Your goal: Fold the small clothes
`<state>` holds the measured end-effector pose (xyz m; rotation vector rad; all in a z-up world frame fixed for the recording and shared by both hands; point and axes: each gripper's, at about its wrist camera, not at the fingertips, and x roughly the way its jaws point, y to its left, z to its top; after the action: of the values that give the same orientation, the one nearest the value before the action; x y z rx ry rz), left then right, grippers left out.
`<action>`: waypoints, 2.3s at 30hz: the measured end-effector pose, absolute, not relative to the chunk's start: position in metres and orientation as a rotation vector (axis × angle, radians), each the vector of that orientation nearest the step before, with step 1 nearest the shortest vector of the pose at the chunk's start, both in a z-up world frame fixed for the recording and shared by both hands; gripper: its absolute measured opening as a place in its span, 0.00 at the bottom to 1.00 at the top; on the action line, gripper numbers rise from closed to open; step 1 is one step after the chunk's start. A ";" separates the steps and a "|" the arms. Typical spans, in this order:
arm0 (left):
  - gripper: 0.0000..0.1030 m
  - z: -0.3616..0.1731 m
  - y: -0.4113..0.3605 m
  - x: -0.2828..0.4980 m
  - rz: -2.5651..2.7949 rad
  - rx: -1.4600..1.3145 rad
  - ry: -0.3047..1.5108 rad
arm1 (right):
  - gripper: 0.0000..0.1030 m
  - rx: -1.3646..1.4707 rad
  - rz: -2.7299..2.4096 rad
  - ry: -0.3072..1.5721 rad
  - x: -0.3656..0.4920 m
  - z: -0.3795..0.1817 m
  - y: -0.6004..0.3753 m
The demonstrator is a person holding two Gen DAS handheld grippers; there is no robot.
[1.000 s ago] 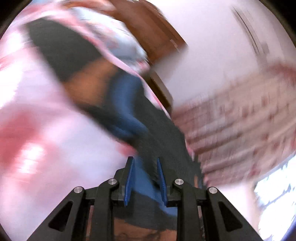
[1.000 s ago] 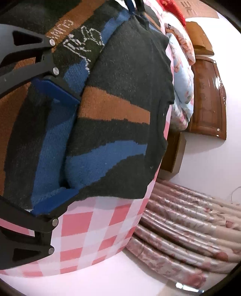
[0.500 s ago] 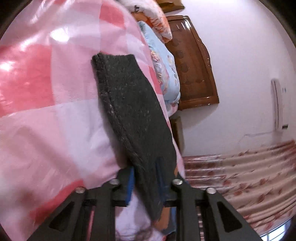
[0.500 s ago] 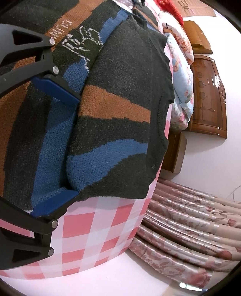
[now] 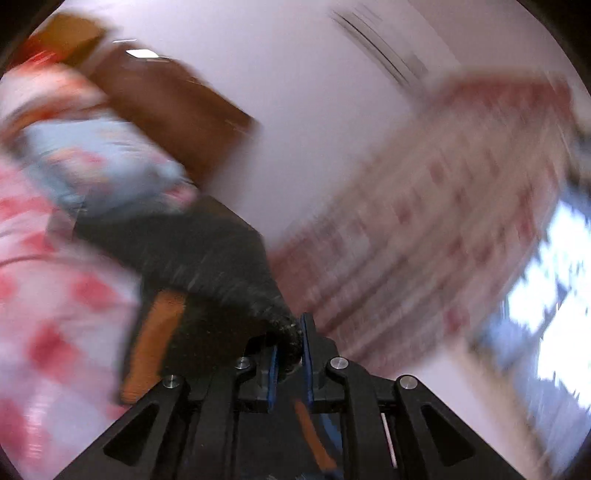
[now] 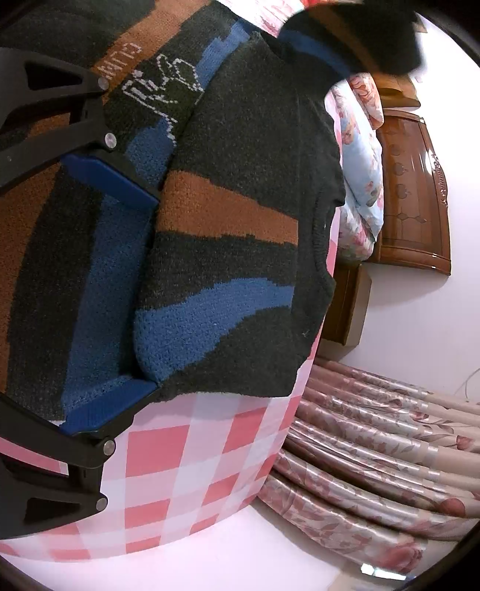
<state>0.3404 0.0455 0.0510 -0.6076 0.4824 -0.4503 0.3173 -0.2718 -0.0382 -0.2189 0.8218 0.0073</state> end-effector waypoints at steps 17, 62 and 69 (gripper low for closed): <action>0.26 0.001 -0.023 0.332 -0.464 -0.257 0.615 | 1.00 -0.134 0.047 0.814 0.316 -0.035 -0.283; 0.23 -0.080 0.076 0.373 -0.114 -0.322 0.865 | 1.00 0.117 0.143 0.695 0.310 -0.007 -0.307; 0.23 -0.081 0.077 0.374 -0.115 -0.323 0.858 | 1.00 -0.142 0.227 0.735 0.343 -0.008 -0.223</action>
<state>0.3736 0.0771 -0.0811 -0.3229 0.8582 -0.1153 0.3427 -0.2229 -0.0080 -0.1416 0.7346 0.2269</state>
